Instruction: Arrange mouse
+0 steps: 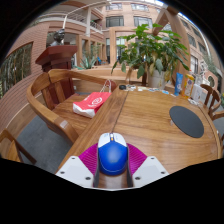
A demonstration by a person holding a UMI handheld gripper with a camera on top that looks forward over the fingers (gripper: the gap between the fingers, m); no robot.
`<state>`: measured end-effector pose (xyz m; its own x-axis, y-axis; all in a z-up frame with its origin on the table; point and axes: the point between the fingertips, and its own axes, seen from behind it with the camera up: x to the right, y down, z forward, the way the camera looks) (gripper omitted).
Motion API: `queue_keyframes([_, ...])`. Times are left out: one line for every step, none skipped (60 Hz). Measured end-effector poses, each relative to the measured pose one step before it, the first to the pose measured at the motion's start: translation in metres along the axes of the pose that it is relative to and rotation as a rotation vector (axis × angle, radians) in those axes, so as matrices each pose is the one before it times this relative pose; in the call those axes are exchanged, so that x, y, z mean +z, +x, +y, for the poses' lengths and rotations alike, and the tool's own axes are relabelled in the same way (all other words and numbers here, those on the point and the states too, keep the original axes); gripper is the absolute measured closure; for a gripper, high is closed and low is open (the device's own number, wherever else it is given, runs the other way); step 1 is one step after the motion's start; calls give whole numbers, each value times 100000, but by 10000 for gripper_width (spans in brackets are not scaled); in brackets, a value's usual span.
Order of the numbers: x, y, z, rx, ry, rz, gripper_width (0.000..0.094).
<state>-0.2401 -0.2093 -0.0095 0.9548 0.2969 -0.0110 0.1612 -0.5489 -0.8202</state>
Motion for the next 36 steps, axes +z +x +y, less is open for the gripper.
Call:
queue_keyframes([40, 14, -132, -7, 29, -444, 554])
queue_keyframes([13, 134, -190, -337, 228, -48, 554])
queue_keyframes([-32, 167, -338, -543, 501, 69, 555])
queue_keyframes([-104, 167, -505, -323, 979, 29, 556])
queue_keyframes([-176, 121, -674, -40, 1429, -191, 555])
queue_keyframes([-243, 107, -786, 191, 1647, -404, 554])
queue_keyframes([-320, 94, -926, 503, 1824, -582, 554])
queue_keyframes([-525, -103, -1026, 741, 1880, -653, 554])
queue_keyframes([-417, 52, -1203, 698, 2287, -1091, 554])
queue_keyframes([-460, 44, -1345, 513, 2418, -1220, 553])
queue_keyframes([-508, 113, -1455, 562, 2664, -1142, 553])
queue_keyframes([-509, 182, -1614, 747, 3056, -980, 553])
queue_keyframes([-355, 176, -1807, 585, 3052, -412, 553])
queue_keyframes([-494, 341, -1590, 185, 3085, -539, 552])
queue_keyframes([-440, 376, -1738, -189, 3286, -444, 552])
queue_keyframes([-387, 506, -1750, -269, 3332, -145, 553])
queue_keyframes([-312, 681, -1713, -68, 3323, 172, 553])
queue_keyframes([-192, 922, -1670, 118, 3681, 391, 554])
queue_keyframes([-158, 946, -1472, 9, 2841, 808, 554])
queue_keyframes([-10, 973, -1255, -258, 2255, 1012, 554])
queue_keyframes([-75, 1004, -1520, -41, 2031, 863, 555])
queue_keyframes([616, 881, -938, 156, 1130, 1528, 555])
queue_keyframes([358, 1154, -657, 422, 1171, 1347, 555])
queue_keyframes([315, 1168, -605, 638, 860, 1322, 555])
queue_keyframes([18, 1475, -173, 445, 675, 1238, 555])
queue_keyframes([844, 944, -343, 601, -256, 1574, 556])
queue_keyframes([130, 1584, 219, -232, -215, 1475, 557])
queue_keyframes([476, 1201, 146, -351, -980, 1852, 556])
queue_keyframes([566, 1348, 390, -343, -1165, 1960, 557])
queue_keyframes([583, 1313, 522, -150, -1360, 2055, 558])
queue_keyframes([618, 1821, 1308, -110, -98, 1478, 558])
queue_keyframes([617, 533, -258, -17, -3089, 2181, 558])
queue_keyframes([704, 1076, 874, -335, -2234, 1722, 558])
queue_keyframes([784, 1217, 1346, -470, -2582, 1685, 559])
queue_keyframes([687, 882, 761, -108, -2716, 1564, 559])
queue_keyframes([814, 1071, 1474, -304, -2954, 1591, 558])
